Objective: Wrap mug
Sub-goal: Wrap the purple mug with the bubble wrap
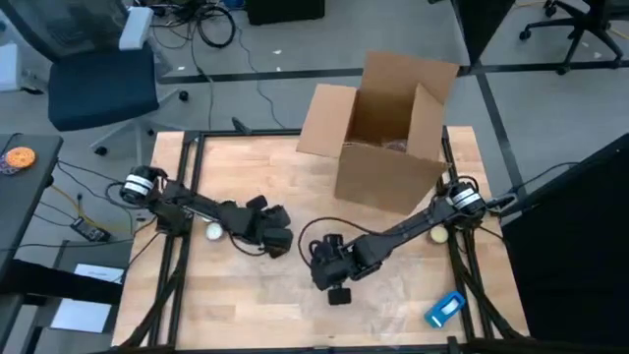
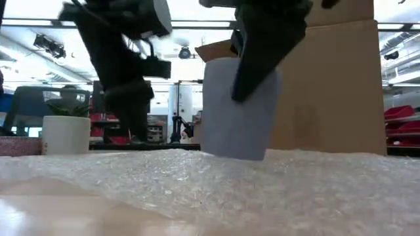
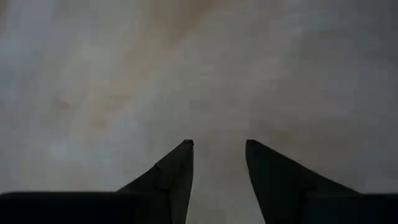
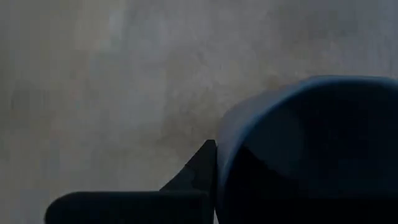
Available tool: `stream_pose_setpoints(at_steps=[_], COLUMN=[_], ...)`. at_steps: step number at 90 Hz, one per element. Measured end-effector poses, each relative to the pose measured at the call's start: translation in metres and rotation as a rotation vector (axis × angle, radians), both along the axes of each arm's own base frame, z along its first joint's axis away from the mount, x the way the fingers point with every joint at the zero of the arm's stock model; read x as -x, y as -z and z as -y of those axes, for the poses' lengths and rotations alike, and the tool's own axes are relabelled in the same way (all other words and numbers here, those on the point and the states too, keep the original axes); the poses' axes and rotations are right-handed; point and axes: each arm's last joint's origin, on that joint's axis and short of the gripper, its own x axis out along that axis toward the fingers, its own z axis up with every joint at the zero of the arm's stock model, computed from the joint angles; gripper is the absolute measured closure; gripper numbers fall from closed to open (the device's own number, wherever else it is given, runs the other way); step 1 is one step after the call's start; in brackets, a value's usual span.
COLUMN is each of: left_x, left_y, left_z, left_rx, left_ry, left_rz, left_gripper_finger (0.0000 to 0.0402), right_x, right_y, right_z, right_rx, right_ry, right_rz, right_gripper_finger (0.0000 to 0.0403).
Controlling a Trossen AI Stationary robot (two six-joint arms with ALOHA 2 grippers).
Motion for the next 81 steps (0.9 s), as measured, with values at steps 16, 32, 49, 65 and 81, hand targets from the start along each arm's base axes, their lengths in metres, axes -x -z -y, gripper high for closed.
stream_pose_setpoints(at_steps=[16,32,49,65,81], left_x=[0.009,0.013,-0.007,-0.015,-0.011], left_y=[-0.002,-0.002,-0.003,0.005,0.013], left_z=[0.03,0.046,0.059,0.063,0.062], left_rx=[0.046,0.079,0.152,0.159,0.141], left_ry=[0.035,0.058,0.096,0.096,0.099], left_rz=[0.036,0.068,0.263,0.307,0.23], left_gripper_finger=[0.027,0.027,0.027,0.027,0.027], right_x=[-0.001,-0.006,-0.009,-0.009,-0.01], right_y=[0.002,0.001,0.001,0.001,0.001], right_z=[0.003,0.01,0.017,0.017,0.018], right_rx=[-0.001,0.002,-0.019,-0.024,-0.036], right_ry=[-0.076,-0.105,-0.104,-0.105,-0.091], right_rz=[-0.01,-0.001,-0.003,0.0,0.0], right_gripper_finger=[0.0403,0.0402,0.0389,0.0383,0.0382])
